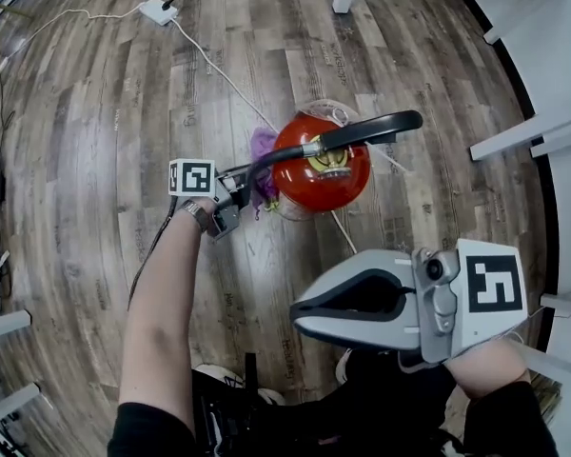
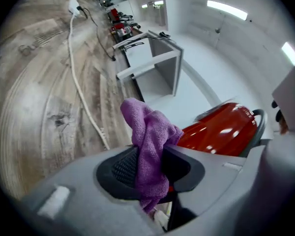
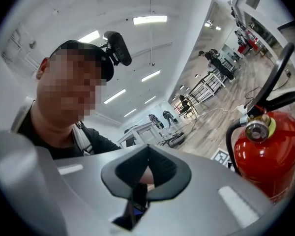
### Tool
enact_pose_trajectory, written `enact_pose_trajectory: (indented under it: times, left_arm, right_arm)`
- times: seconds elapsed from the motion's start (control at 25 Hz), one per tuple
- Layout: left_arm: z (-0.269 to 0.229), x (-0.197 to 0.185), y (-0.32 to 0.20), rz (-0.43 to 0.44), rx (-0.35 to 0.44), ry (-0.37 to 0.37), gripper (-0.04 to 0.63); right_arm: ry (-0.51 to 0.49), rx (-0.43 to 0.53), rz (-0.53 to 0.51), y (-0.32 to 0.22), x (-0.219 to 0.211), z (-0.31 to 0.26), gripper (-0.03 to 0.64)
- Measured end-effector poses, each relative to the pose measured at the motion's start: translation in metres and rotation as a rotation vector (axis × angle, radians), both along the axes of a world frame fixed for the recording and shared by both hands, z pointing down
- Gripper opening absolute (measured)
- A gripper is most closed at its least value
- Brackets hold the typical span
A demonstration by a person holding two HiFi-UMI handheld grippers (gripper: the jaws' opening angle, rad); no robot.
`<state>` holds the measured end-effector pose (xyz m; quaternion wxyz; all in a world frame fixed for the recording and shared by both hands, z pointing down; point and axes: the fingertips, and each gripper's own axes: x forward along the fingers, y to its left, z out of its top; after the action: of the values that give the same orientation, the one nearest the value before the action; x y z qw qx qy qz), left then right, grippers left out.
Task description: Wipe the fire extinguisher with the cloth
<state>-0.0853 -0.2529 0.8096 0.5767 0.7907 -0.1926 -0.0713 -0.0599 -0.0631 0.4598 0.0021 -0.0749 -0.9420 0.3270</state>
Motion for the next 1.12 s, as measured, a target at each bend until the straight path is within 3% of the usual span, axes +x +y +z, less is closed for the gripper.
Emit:
enact_pose_trajectory:
  times: [0.16, 0.24, 0.32, 0.44, 0.6, 0.72, 0.88, 0.92, 1.0, 1.12]
  left_arm:
    - [0.098, -0.012, 0.012, -0.104, -0.138, -0.268, 0.120]
    - [0.128, -0.016, 0.017, -0.168, -0.200, -0.348, 0.123]
    - [0.146, -0.017, 0.020, -0.223, -0.242, -0.388, 0.120]
    - [0.155, -0.018, 0.021, -0.227, -0.242, -0.433, 0.120]
    - [0.137, -0.016, 0.018, -0.188, -0.202, -0.391, 0.117]
    - [0.094, -0.011, 0.012, -0.157, -0.128, -0.253, 0.115]
    - [-0.021, -0.011, 0.007, -0.096, -0.007, 0.060, 0.117]
    - [-0.054, -0.011, 0.009, -0.057, 0.052, 0.080, 0.117]
    - [-0.110, -0.014, 0.012, 0.036, 0.249, 0.005, 0.118]
    - [-0.186, -0.021, 0.016, 0.061, 0.475, -0.063, 0.117]
  right_arm:
    - [0.006, 0.024, 0.025, -0.006, 0.005, -0.001, 0.003]
    - [0.011, 0.032, 0.028, -0.008, 0.008, 0.000, 0.003]
    - [0.029, 0.043, 0.032, -0.010, 0.010, 0.003, 0.003]
    - [0.043, 0.054, 0.041, -0.012, 0.013, 0.005, 0.003]
    - [0.057, 0.071, 0.047, -0.012, 0.014, 0.006, 0.003]
    - [0.053, 0.073, 0.052, -0.010, 0.013, 0.003, 0.003]
    - [0.050, 0.087, 0.048, -0.004, 0.009, 0.001, 0.003]
    - [0.049, 0.090, 0.048, -0.004, 0.008, 0.001, 0.003]
    - [0.048, 0.094, 0.049, -0.003, 0.006, 0.001, 0.003]
    - [0.045, 0.086, 0.046, 0.000, 0.002, 0.003, 0.003]
